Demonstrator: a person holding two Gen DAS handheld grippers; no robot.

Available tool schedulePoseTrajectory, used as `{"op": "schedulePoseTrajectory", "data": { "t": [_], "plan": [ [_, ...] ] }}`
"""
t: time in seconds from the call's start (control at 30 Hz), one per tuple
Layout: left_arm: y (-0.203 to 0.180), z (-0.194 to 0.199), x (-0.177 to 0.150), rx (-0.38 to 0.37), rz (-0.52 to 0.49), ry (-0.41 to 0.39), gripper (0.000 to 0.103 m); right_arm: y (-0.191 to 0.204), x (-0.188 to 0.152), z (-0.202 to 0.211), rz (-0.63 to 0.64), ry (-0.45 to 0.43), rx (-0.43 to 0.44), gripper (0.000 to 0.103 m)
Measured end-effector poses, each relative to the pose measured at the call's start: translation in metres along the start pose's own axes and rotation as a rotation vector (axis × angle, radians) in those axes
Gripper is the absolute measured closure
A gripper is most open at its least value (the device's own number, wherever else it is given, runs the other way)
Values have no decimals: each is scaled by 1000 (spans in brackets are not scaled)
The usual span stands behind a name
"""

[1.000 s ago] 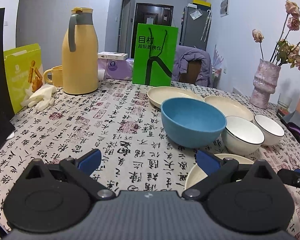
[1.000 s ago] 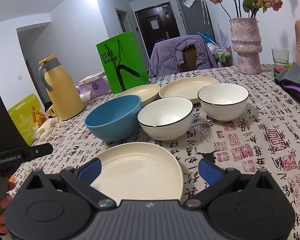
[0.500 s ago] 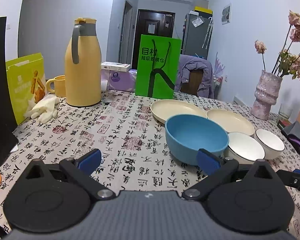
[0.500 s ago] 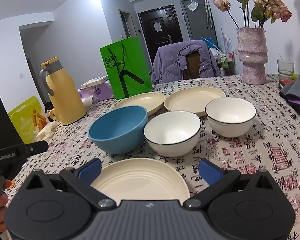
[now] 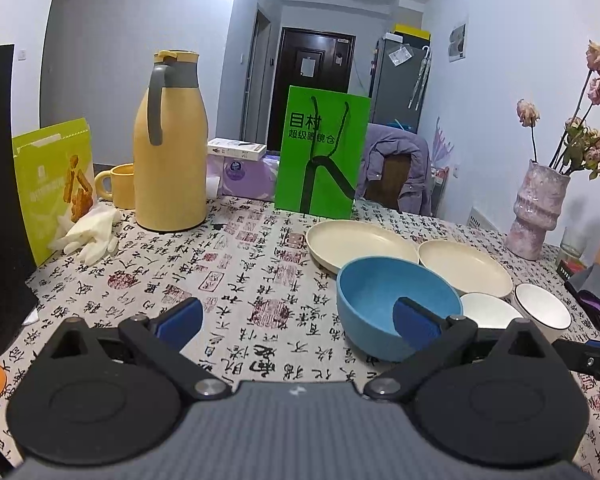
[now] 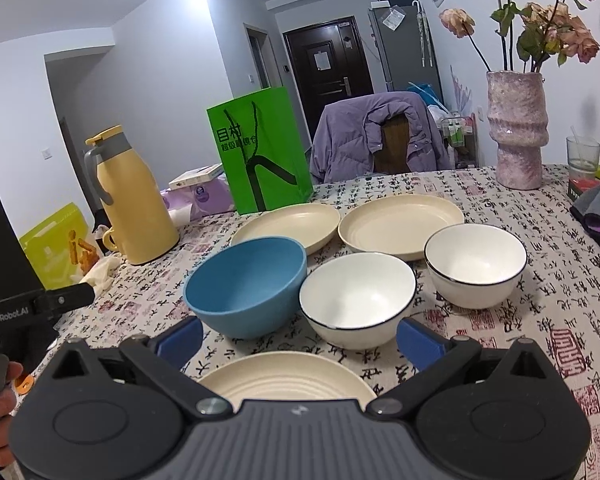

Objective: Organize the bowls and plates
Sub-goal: 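Move both open grippers past the blue and white bowls toward the plates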

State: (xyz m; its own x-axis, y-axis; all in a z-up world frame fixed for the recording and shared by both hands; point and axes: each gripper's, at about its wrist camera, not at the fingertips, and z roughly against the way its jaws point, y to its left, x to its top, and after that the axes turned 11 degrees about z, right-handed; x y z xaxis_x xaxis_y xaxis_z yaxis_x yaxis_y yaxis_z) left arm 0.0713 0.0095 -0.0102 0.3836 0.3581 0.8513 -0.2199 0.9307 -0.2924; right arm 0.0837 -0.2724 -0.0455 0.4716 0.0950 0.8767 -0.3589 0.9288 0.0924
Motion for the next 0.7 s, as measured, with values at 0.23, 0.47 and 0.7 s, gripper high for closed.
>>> {"op": "schedulePoseTrajectory", "data": {
  "t": [0.23, 0.47, 0.7],
  "plan": [
    [1, -7, 9, -1, 9, -7, 0, 1, 11, -9, 6, 0, 10, 0],
    [4, -18, 18, -15, 19, -8, 0, 2, 22, -20, 4, 0, 11, 0],
    [9, -34, 28, -22, 39, -5, 0, 5, 35, -34, 20, 3, -1, 0]
  ]
}}
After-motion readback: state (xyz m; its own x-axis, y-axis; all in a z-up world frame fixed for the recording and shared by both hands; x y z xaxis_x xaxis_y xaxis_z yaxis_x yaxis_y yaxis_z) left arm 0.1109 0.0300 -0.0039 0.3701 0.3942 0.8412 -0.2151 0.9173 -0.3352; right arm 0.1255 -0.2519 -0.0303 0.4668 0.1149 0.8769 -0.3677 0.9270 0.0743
